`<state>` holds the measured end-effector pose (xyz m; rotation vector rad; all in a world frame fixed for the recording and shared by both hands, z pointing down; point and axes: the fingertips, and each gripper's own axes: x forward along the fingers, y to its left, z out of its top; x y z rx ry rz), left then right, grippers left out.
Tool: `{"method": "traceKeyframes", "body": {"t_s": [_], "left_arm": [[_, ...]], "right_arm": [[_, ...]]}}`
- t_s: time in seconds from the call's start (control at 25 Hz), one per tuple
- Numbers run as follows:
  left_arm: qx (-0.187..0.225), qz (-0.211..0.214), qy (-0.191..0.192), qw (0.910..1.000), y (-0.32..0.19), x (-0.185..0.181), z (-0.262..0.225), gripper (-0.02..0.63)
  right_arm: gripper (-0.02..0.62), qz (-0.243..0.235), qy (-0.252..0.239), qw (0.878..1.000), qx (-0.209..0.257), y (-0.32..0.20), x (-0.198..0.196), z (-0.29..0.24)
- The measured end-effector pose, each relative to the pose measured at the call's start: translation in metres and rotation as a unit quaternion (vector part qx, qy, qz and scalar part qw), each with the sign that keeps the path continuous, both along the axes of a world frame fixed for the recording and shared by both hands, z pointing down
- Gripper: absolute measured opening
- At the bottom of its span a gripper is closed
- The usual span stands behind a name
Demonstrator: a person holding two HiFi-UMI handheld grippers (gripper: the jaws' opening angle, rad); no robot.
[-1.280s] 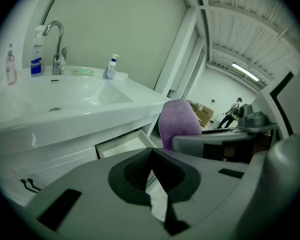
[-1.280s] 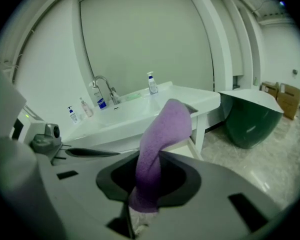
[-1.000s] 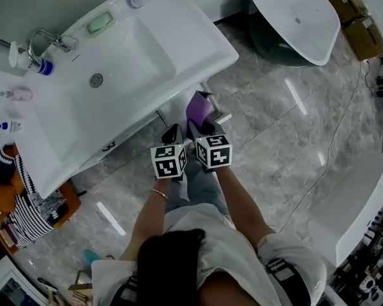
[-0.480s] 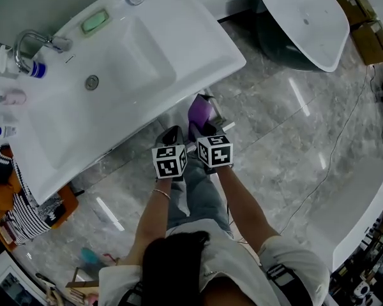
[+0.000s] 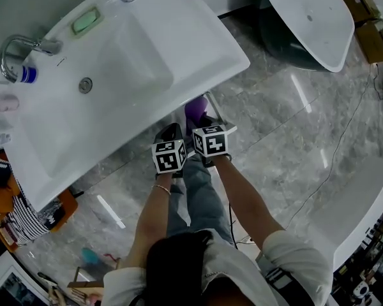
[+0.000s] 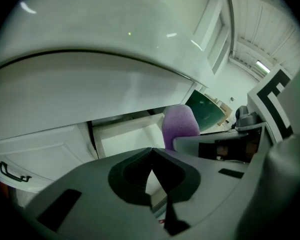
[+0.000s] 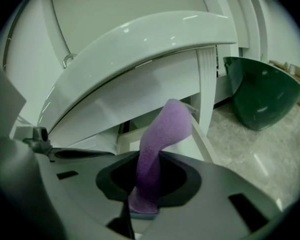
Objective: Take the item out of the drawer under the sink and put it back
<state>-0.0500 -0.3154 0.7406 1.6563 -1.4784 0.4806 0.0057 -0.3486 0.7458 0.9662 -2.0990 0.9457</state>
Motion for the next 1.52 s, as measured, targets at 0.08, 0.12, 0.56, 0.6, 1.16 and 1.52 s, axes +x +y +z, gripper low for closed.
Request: {"method": "traceKeyframes", "body": {"t_s": [0.08,0.12,0.56,0.6,1.16,1.52], "left_arm": [[-0.004,0.004,-0.002,1.0000,-0.003,0.002,0.007,0.003],[-0.006,0.004,-0.002,1.0000,-0.005,0.003,0.011,0.003],[-0.046,-0.005,-0.006,0.9989,-0.025,-0.006,0.047,0.003],[-0.051,-0.005,-0.006,0.9986,-0.027,-0.007,0.050,0.003],[-0.076,-0.010,0.002,0.9970,-0.016,-0.007,0.056,0.003],[-0.067,0.002,0.006,0.9977,-0.014,-0.002,0.039,0.003]], "right_arm": [[0.097,0.000,-0.003,1.000,-0.008,-0.003,0.001,0.007],[0.098,-0.001,-0.007,1.000,-0.011,-0.004,0.000,0.009],[0.101,-0.008,0.023,0.999,-0.043,-0.019,-0.003,0.051],[0.103,-0.011,0.026,0.999,-0.046,-0.021,-0.003,0.054],[0.184,-0.013,0.011,0.996,-0.083,-0.014,-0.004,0.060],[0.258,0.006,-0.013,0.998,-0.064,-0.016,-0.002,0.037]]}}
